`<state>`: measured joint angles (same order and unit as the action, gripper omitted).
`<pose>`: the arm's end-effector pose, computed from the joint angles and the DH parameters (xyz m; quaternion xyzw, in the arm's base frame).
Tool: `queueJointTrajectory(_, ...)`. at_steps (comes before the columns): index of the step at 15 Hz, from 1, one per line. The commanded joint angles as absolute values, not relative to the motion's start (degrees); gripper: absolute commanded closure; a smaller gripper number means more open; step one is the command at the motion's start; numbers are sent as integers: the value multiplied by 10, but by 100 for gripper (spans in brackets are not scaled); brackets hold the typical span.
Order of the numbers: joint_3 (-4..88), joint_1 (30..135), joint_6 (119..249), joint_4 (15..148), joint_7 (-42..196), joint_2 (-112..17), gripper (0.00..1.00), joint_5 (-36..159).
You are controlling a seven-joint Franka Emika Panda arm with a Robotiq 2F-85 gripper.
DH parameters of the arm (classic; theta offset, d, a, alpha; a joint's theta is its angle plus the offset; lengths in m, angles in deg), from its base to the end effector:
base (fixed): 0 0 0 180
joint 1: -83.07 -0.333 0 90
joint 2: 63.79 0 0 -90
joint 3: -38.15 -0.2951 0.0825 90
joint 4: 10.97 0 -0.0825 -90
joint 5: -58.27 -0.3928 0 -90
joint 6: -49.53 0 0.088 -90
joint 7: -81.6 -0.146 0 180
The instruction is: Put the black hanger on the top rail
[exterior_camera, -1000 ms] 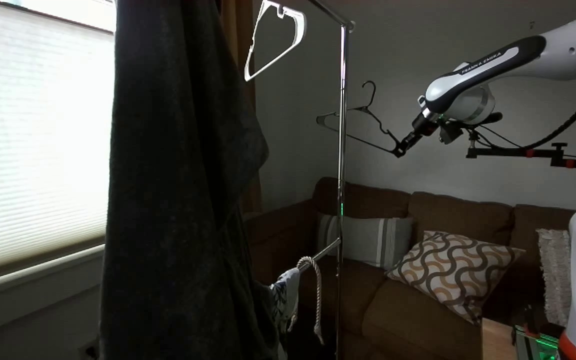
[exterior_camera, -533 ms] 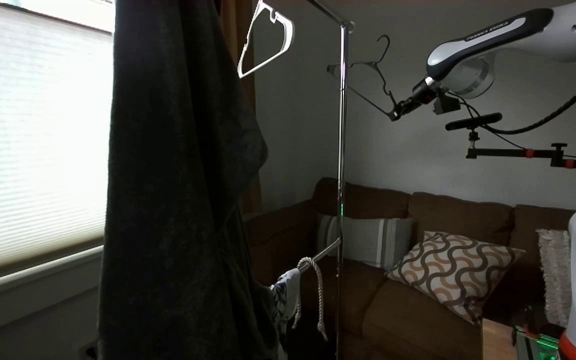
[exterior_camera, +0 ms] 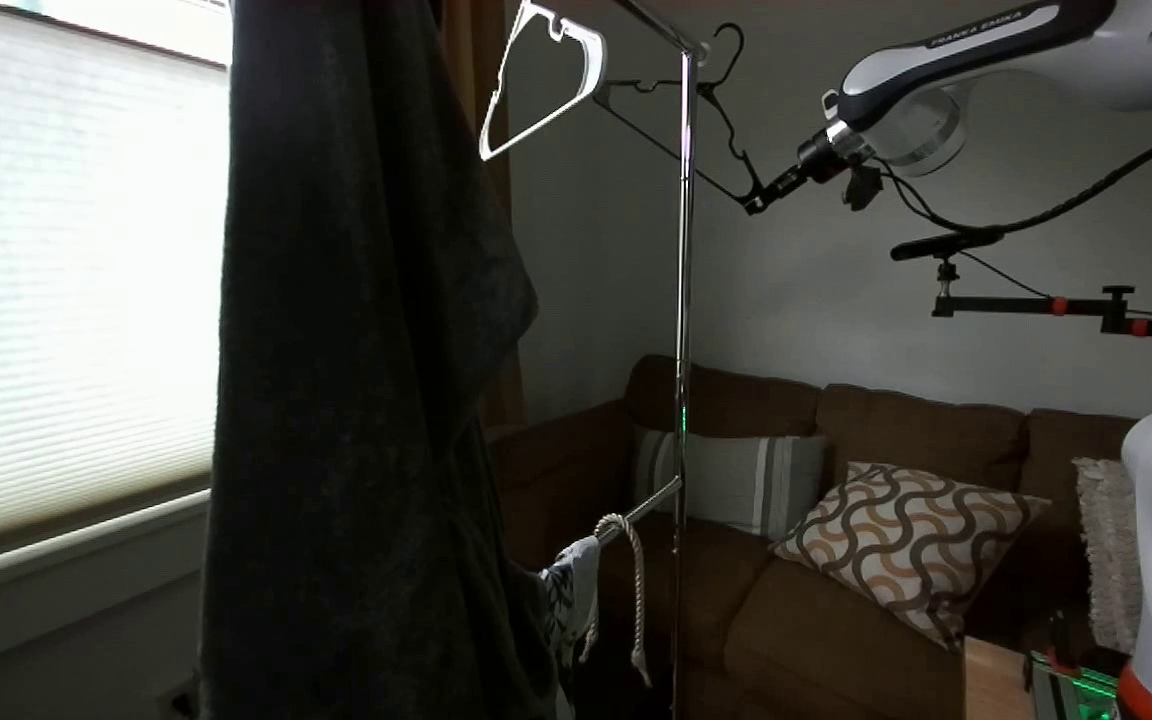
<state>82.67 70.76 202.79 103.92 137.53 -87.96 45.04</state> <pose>0.4378 -0.3609 0.6488 0.8616 0.0645 0.4819 0.1455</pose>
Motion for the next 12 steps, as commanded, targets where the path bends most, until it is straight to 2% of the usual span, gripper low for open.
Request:
queueJointTrajectory(1,815,715,2019,1034,1377,-884,98,424)
queueJointTrajectory(12,745,782,1952,991,1276,-838,98,434)
